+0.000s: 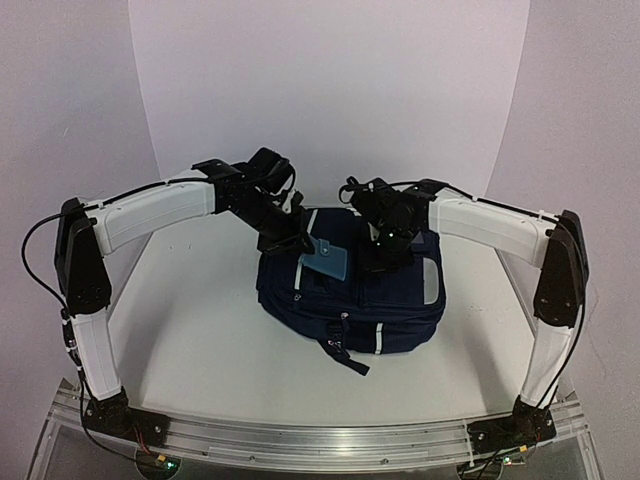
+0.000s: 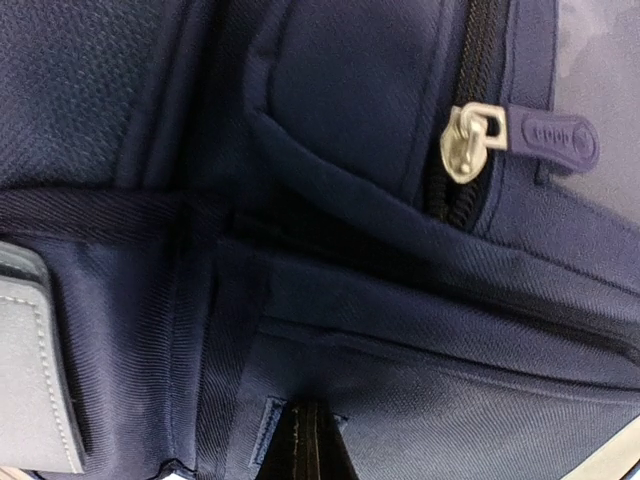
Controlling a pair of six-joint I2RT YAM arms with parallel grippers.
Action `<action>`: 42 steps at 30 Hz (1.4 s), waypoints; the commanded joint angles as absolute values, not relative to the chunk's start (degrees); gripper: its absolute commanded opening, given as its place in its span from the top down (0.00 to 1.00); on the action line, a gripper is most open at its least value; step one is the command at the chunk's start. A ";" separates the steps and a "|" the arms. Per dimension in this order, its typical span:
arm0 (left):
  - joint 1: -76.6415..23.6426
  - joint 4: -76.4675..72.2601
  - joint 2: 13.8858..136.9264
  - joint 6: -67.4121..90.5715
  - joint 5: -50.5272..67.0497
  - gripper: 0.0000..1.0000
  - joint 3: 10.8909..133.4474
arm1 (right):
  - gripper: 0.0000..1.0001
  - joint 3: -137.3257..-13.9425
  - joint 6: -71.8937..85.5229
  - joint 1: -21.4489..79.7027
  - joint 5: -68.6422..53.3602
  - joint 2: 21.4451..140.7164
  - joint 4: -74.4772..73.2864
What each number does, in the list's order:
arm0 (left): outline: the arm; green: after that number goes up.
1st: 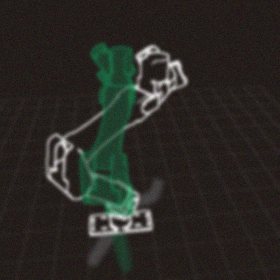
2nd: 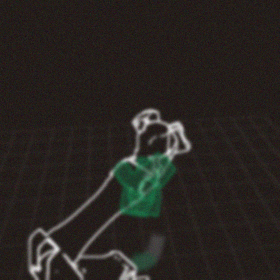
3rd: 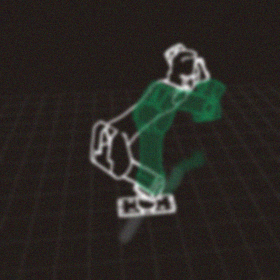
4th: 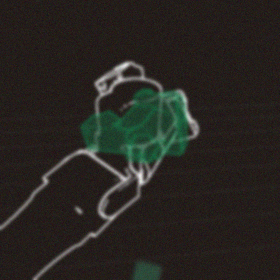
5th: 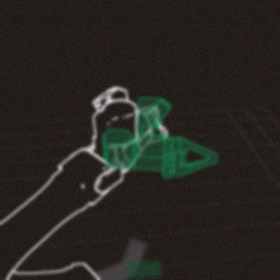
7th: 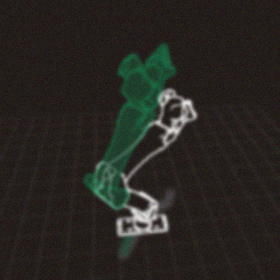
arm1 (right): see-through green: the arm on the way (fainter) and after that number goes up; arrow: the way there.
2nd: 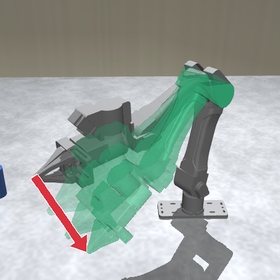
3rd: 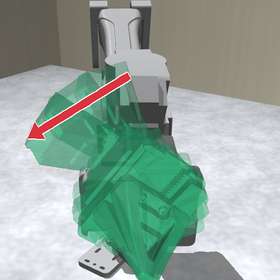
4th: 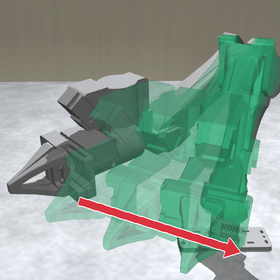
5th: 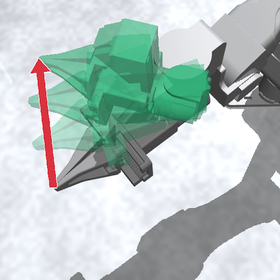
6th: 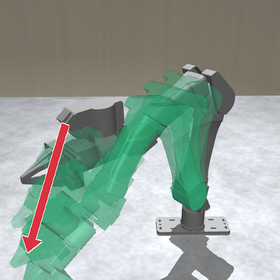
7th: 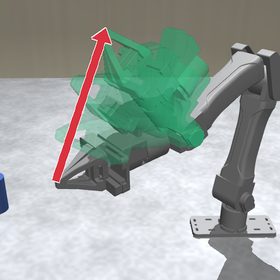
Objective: Pack the student bag
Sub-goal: Place the personal item in the student bag.
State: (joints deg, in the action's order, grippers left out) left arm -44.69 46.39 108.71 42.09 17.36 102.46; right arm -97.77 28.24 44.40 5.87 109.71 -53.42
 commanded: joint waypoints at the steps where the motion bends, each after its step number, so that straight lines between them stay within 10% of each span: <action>1: -44.29 46.79 106.71 41.81 15.57 1.00 101.84 | 1.00 -98.93 25.97 44.21 4.94 106.15 -51.56; 5: -44.31 46.66 107.08 41.62 15.85 1.00 102.25 | 0.75 -99.55 25.55 44.39 3.48 106.04 -50.58; 17: -44.31 45.32 105.08 42.07 14.91 1.00 99.04 | 0.47 -102.95 29.67 46.87 8.63 112.87 -52.13; 34: -44.28 43.77 103.69 42.30 13.53 1.00 97.25 | 0.64 -89.33 28.48 47.00 16.47 117.40 -53.38; 39: -44.30 43.08 103.66 42.57 13.79 1.00 96.77 | 0.97 -90.87 28.23 46.67 14.86 117.75 -53.34; 42: -44.27 43.14 103.71 42.35 13.94 1.00 96.96 | 1.00 -94.02 27.33 46.58 12.69 116.27 -53.35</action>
State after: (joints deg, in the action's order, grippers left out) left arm -44.69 42.92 105.82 42.28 16.41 97.03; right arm -94.58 28.19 48.28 17.95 111.59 -47.67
